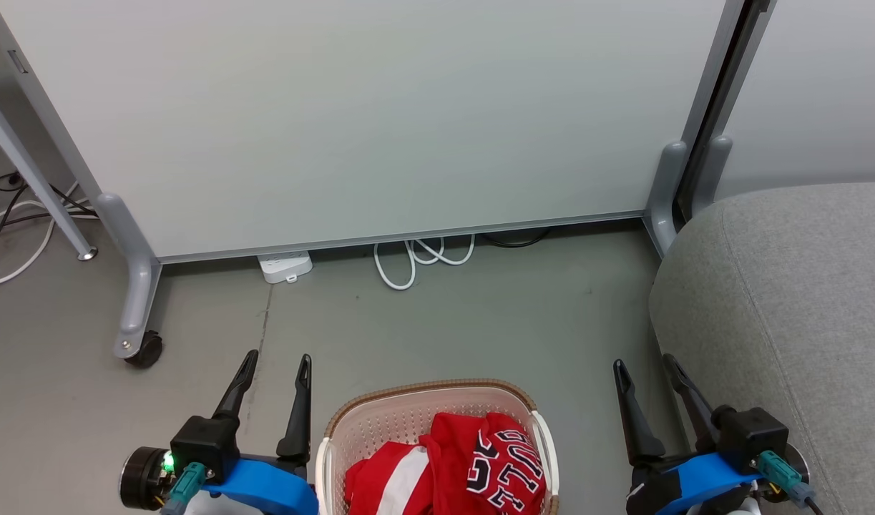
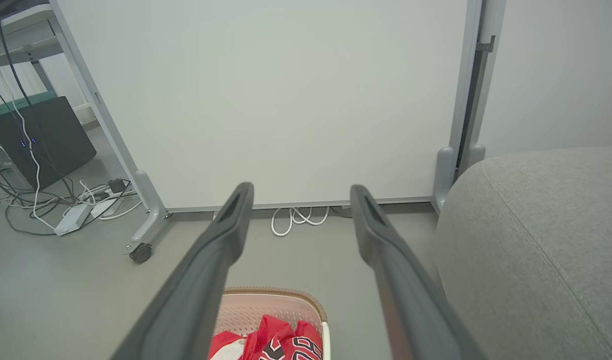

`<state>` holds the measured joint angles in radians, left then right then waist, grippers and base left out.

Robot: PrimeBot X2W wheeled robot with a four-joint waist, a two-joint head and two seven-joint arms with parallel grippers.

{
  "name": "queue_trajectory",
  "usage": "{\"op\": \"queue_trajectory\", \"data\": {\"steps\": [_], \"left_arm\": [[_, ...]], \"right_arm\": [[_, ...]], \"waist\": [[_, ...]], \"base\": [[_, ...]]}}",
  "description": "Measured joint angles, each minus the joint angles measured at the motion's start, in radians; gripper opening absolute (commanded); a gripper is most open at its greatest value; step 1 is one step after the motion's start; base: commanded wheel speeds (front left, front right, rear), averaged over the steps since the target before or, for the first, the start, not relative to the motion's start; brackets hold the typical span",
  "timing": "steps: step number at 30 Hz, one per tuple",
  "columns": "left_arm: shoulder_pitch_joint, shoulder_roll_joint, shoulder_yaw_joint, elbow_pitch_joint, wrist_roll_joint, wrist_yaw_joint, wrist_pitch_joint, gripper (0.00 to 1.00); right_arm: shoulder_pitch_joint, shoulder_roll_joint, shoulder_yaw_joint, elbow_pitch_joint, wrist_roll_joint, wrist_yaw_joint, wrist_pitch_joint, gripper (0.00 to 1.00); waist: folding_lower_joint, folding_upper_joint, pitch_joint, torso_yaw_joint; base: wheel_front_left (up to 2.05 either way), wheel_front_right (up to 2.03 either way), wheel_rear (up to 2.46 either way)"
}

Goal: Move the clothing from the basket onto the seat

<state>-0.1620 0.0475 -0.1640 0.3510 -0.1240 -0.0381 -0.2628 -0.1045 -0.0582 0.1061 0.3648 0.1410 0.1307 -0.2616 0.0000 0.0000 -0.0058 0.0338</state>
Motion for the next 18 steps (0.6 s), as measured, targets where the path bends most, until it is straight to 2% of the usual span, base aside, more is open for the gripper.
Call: {"op": "queue_trajectory", "data": {"steps": [10,18], "left_arm": [[-0.002,0.0,-0.007,0.005,-0.013,0.0,0.0,1.0],[-0.054,0.001,-0.062,0.047,-0.032,-0.018,0.0,1.0]], "right_arm": [[0.0,0.001,-0.001,0.003,0.002,0.0,0.0,1.0],[-0.018,0.0,-0.003,0.0,0.008,0.0,-0.002,1.0]], "waist": [[0.0,0.0,0.005,0.0],[0.0,0.0,0.032,-0.022]], "base": [[0.0,0.0,0.0],[0.0,0.0,0.0]]}}
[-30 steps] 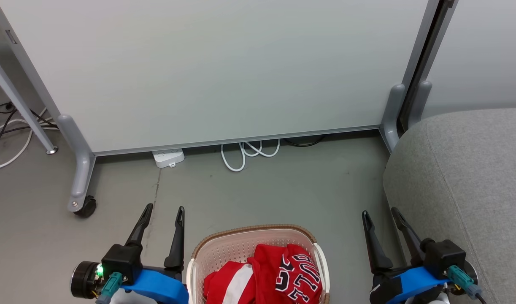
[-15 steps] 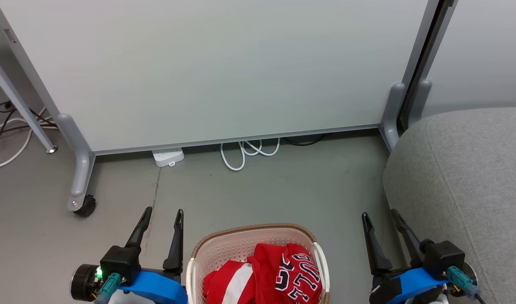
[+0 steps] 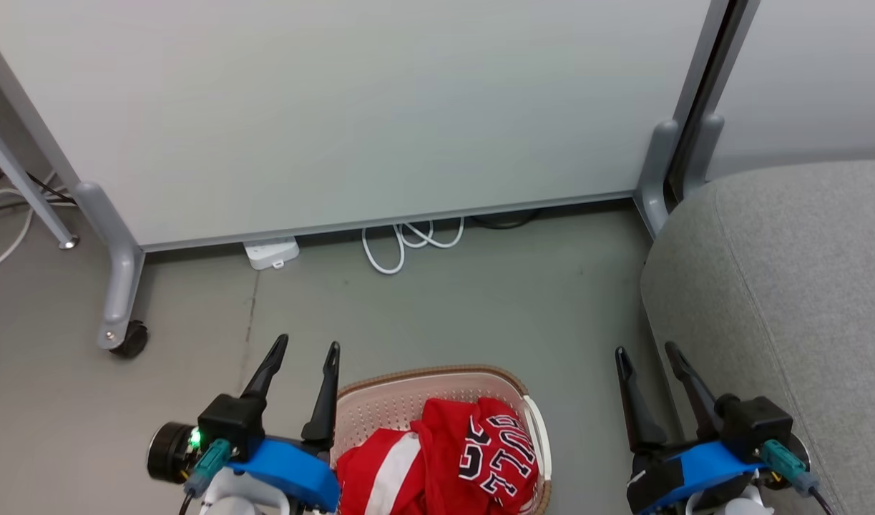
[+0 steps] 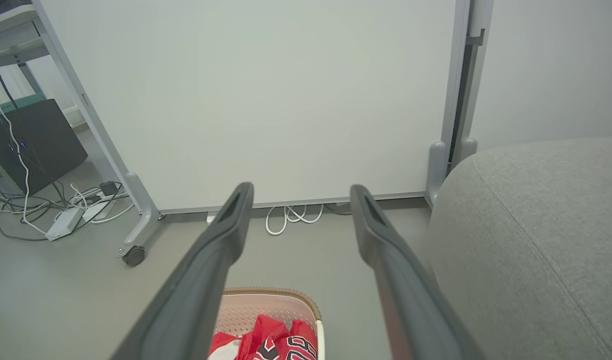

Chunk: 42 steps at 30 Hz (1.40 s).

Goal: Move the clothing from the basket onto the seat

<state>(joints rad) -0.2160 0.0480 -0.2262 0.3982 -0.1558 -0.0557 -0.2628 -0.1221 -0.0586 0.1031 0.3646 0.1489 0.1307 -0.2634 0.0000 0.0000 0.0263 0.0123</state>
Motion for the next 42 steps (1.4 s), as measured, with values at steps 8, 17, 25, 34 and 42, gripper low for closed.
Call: {"op": "queue_trajectory", "data": {"steps": [8,17,25,34,42], "left_arm": [[-0.134,0.0,-0.069,0.089,0.011,-0.028,0.0,1.0],[-0.299,0.0,-0.159,0.236,0.026,-0.058,0.0,1.0],[-0.412,0.0,-0.266,0.379,0.024,-0.07,0.0,1.0],[-0.509,-0.001,-0.396,0.536,-0.022,-0.072,0.0,1.0],[-0.586,-0.001,-0.505,0.662,-0.095,-0.072,0.0,1.0]], "right_arm": [[-0.049,-0.012,-0.015,-0.02,0.0,0.0,-0.001,1.0],[-0.136,-0.018,-0.029,-0.045,0.003,0.0,-0.001,1.0],[-0.218,-0.015,-0.038,-0.073,0.011,0.0,-0.001,1.0],[-0.3,-0.008,-0.026,-0.095,0.02,0.0,-0.001,1.0],[-0.362,-0.001,-0.018,-0.116,0.029,0.0,-0.001,1.0]], "waist": [[0.0001,0.0,0.083,-0.039],[0.0001,0.0,0.21,-0.091],[0.0002,0.0,0.33,-0.133],[0.0001,0.0,0.467,-0.175],[0.0002,0.0,0.581,-0.21]], "base": [[0.0,0.0,0.0],[0.0,0.0,0.0],[0.0,0.0,0.0],[0.0,0.0,0.0],[0.0,0.0,0.0]]}}
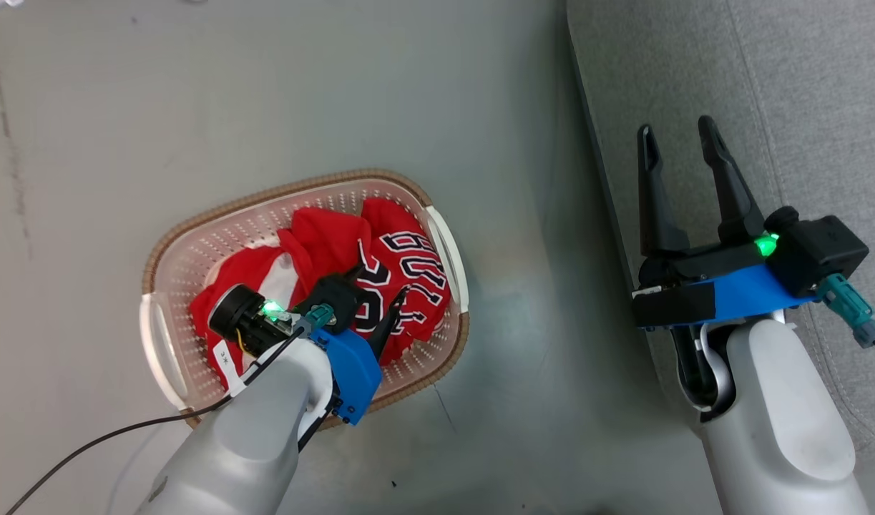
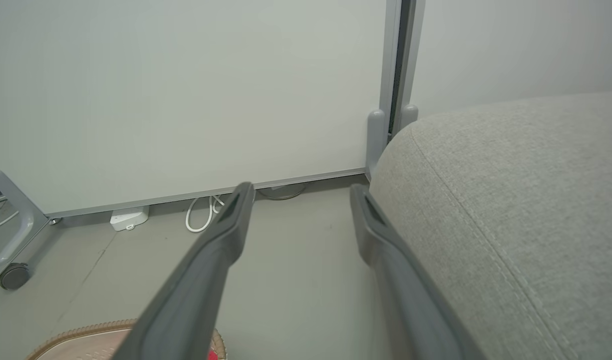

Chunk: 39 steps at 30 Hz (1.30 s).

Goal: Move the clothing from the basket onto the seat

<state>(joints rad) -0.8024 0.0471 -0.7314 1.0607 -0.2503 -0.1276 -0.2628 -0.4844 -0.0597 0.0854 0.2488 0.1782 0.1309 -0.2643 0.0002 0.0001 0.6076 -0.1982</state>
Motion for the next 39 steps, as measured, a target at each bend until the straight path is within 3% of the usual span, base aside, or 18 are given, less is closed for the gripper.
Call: {"op": "queue_trajectory", "data": {"steps": [17,38,39], "left_arm": [[-0.116,0.001,-0.168,0.164,-0.108,0.0,0.019,1.0],[-0.242,0.002,-0.256,0.222,-0.081,0.002,0.04,1.0],[-0.245,0.002,-0.261,0.222,-0.081,0.002,0.04,0.78]], "right_arm": [[-0.072,0.007,0.005,-0.033,0.004,0.0,0.0,1.0],[-0.095,0.007,0.004,-0.07,0.004,0.0,0.0,1.0],[-0.095,0.007,0.004,-0.07,0.004,0.0,0.0,1.0]], "waist": [[0.0,0.0,0.184,-0.033],[-0.0001,0.0,0.319,-0.036],[-0.0001,0.0,0.322,-0.036]], "base": [[0.0,0.0,0.0],[0.0,0.0,0.0],[0.0,0.0,0.0]]}}
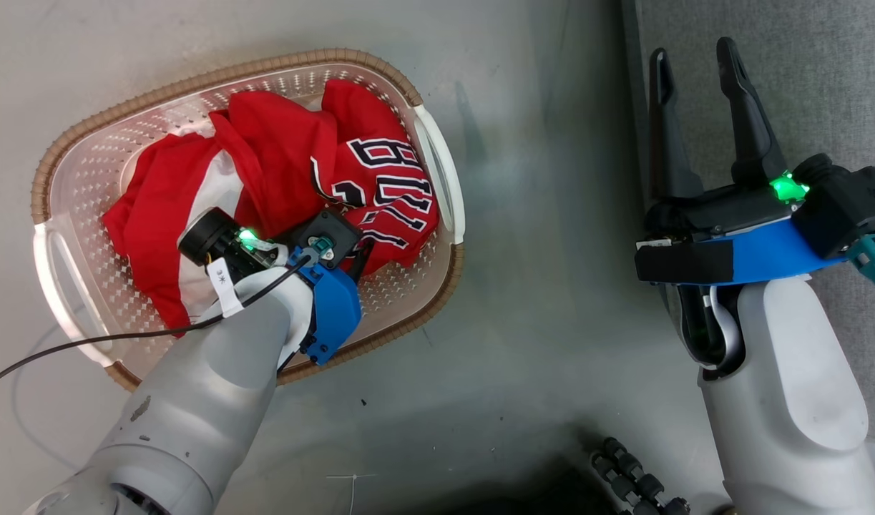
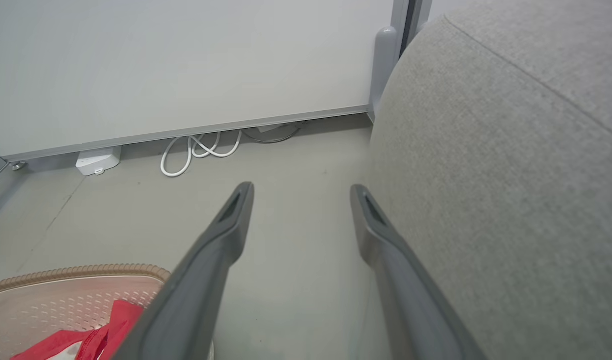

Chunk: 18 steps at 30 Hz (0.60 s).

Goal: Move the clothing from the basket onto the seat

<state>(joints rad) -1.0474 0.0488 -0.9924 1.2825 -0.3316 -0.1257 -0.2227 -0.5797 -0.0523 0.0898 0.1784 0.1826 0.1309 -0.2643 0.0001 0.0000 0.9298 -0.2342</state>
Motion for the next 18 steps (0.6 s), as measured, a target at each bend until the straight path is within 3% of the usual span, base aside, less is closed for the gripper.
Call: {"op": "queue_trajectory", "data": {"steps": [1,2,18], "left_arm": [[-0.002,0.0,-0.007,0.0,0.002,0.0,0.002,0.19],[-0.003,0.0,-0.011,0.001,0.003,0.0,0.002,0.0],[0.008,0.0,-0.053,-0.074,-0.065,-0.002,-0.017,0.0]], "right_arm": [[0.0,0.0,0.0,-0.001,0.0,0.0,0.0,1.0],[-0.001,0.0,0.0,-0.001,0.0,0.0,0.0,1.0],[-0.004,0.0,-0.002,0.012,0.004,0.0,0.0,1.0]], "waist": [[0.0,0.0,0.003,0.0],[0.0,0.0,0.005,0.0],[0.0,0.0,-0.03,0.019]], "base": [[0.0,0.0,0.0],[0.0,0.0,0.0],[0.0,0.0,0.0]]}}
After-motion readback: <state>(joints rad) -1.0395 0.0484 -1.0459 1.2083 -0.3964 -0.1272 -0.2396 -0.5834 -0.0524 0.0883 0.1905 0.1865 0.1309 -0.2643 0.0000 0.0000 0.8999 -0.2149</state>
